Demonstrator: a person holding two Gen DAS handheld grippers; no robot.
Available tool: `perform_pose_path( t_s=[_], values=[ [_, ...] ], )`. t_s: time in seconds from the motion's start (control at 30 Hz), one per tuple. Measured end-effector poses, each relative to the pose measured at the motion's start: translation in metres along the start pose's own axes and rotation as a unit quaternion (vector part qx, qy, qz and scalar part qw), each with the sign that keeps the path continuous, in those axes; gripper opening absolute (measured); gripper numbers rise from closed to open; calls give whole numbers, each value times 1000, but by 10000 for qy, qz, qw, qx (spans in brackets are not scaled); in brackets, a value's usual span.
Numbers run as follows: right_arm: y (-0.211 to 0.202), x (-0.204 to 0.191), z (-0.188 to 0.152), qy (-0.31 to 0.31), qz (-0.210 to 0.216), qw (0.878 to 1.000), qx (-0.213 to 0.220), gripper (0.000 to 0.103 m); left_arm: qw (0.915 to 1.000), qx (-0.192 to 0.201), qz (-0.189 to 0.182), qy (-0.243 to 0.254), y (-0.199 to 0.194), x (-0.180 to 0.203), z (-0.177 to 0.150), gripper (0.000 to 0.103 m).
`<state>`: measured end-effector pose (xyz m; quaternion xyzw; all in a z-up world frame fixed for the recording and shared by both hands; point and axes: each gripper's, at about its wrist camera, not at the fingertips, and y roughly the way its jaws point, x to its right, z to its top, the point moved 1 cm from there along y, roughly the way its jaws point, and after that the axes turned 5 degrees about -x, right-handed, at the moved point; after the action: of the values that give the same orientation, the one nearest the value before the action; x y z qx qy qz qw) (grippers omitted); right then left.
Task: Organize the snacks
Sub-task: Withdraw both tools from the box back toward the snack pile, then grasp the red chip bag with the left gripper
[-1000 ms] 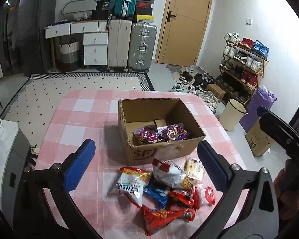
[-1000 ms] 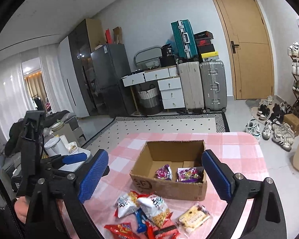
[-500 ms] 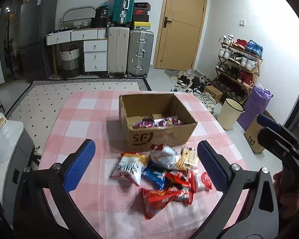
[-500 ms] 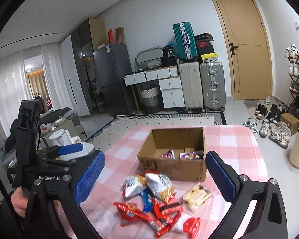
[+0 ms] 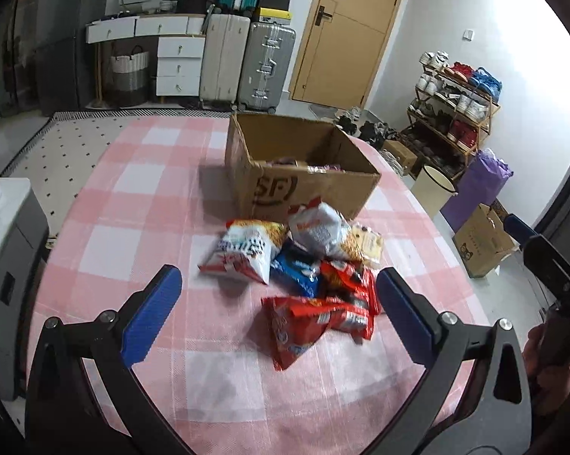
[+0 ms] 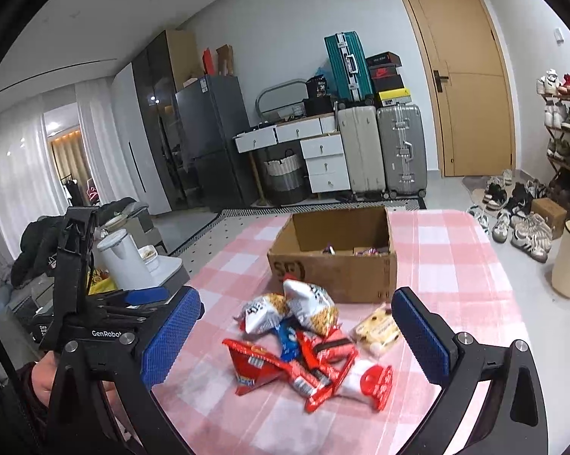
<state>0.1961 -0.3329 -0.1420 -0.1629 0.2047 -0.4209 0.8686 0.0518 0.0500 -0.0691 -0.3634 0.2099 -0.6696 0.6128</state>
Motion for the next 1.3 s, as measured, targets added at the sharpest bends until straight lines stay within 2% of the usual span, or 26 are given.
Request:
perform_pose_path(
  t_s=[0.17,0.53,0.93,1.07,1.3],
  values=[
    [7,5,-9,73,14,9999,-134,103,9997,-221,41,94,21,3,-17,102],
    [27,9,-29,146,138,9988,-438,103,9980,-609,-144,92,64,2,-40,102],
    [42,23,-45,355,294,9968,-646,103,9951,-944,-229,188,109,5,-42,102],
    [45,36,-48,617,466,9945,-703,103,9940,-1039,-314,117,120,6,-43,102],
    [47,47,-54,762,415,9936,-720,103,9938,-1066,-299,118,136,10,-36,102]
  ],
)
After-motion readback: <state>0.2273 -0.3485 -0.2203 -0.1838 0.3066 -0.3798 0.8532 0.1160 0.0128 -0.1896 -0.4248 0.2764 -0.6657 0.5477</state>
